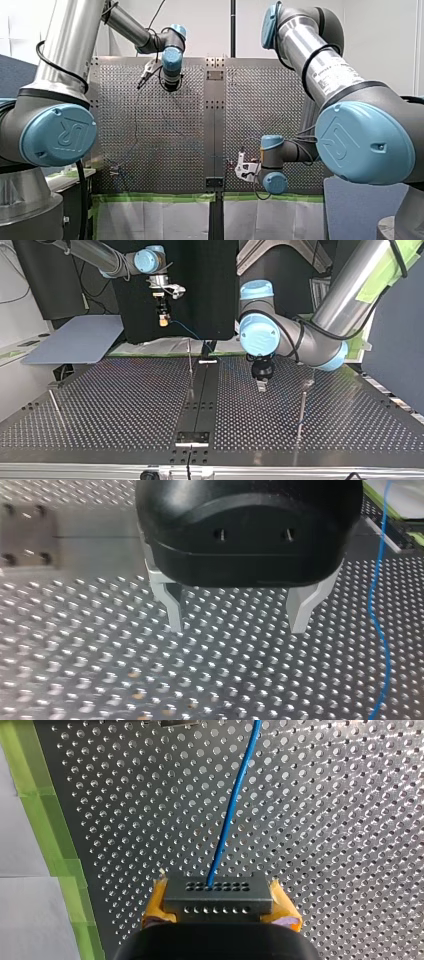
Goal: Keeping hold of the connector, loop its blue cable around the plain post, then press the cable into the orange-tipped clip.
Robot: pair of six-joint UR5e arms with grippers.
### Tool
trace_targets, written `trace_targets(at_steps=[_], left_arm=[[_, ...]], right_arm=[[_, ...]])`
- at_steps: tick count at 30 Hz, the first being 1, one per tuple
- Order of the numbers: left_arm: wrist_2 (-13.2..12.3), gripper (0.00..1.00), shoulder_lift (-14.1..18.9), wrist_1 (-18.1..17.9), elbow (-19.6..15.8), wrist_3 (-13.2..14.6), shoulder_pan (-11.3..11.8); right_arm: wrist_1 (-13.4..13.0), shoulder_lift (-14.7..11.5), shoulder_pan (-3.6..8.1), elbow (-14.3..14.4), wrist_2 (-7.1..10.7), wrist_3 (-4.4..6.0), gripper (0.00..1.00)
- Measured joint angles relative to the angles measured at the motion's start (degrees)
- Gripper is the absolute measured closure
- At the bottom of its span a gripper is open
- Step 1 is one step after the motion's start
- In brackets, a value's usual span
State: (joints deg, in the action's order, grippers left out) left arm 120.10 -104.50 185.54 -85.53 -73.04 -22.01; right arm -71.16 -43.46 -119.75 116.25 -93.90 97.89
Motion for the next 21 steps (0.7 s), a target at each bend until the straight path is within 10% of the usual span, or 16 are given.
trace_targets(at_steps=[21], left_arm=[[4.1, 0.00, -5.9, -3.5, 0.1, 3.5, 1.5]], right_arm=[[-0.3, 0.0, -0.19, 0.0, -0.06, 0.04, 1.00]])
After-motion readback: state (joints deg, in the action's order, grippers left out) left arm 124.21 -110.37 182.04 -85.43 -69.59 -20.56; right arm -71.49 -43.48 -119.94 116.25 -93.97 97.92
